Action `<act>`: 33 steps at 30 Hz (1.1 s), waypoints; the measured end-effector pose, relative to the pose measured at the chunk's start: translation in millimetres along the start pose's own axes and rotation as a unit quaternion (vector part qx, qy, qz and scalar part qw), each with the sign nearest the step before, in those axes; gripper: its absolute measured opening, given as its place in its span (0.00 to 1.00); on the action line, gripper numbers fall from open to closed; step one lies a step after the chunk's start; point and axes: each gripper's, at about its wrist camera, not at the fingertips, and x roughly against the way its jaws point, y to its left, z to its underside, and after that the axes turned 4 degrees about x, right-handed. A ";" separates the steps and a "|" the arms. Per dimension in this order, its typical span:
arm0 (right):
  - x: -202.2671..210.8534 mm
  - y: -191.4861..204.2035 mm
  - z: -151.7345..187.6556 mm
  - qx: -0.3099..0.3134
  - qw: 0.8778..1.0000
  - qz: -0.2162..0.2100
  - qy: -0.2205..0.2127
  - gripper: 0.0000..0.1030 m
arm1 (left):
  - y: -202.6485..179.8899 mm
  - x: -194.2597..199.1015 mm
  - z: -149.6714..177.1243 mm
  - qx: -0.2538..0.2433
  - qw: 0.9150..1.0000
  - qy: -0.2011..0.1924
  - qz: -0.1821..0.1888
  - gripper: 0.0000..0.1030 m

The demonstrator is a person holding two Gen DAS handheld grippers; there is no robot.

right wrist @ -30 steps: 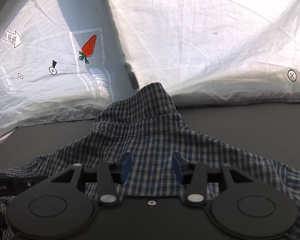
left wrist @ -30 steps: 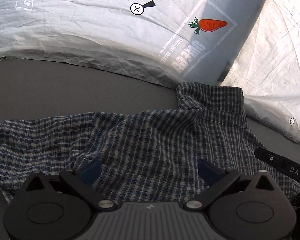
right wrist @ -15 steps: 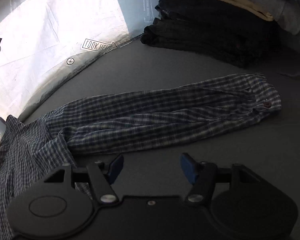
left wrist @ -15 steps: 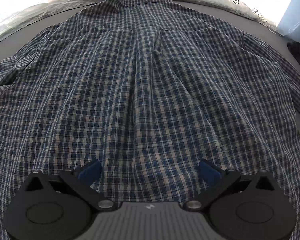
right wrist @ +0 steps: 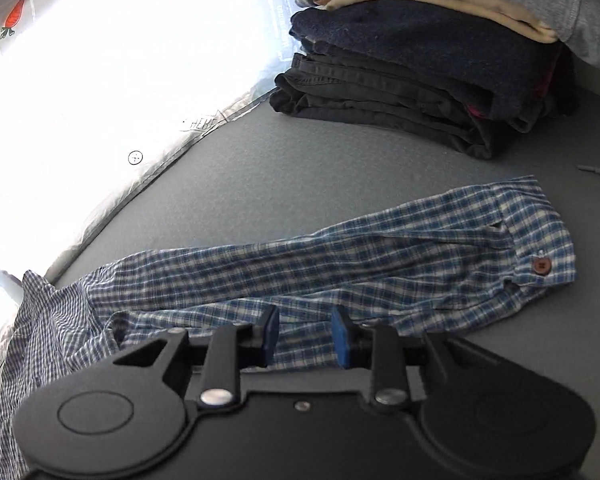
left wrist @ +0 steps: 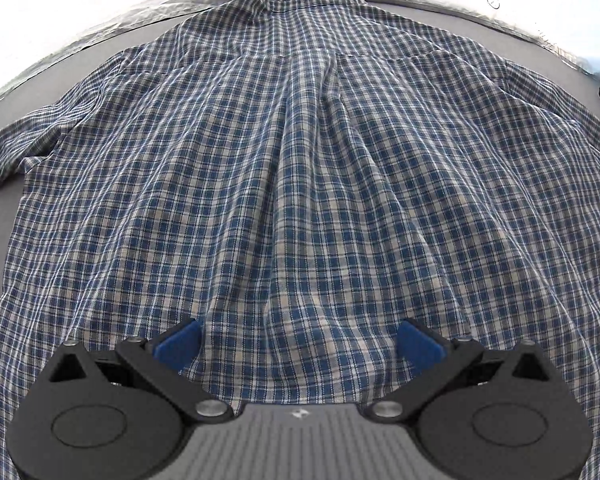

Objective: Fold clothes

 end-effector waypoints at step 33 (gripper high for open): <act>7.1 -39.7 43.5 0.111 0.963 0.237 -0.068 0.65 | -1.4 -9.3 -14.3 -0.042 0.999 0.025 0.020 1.00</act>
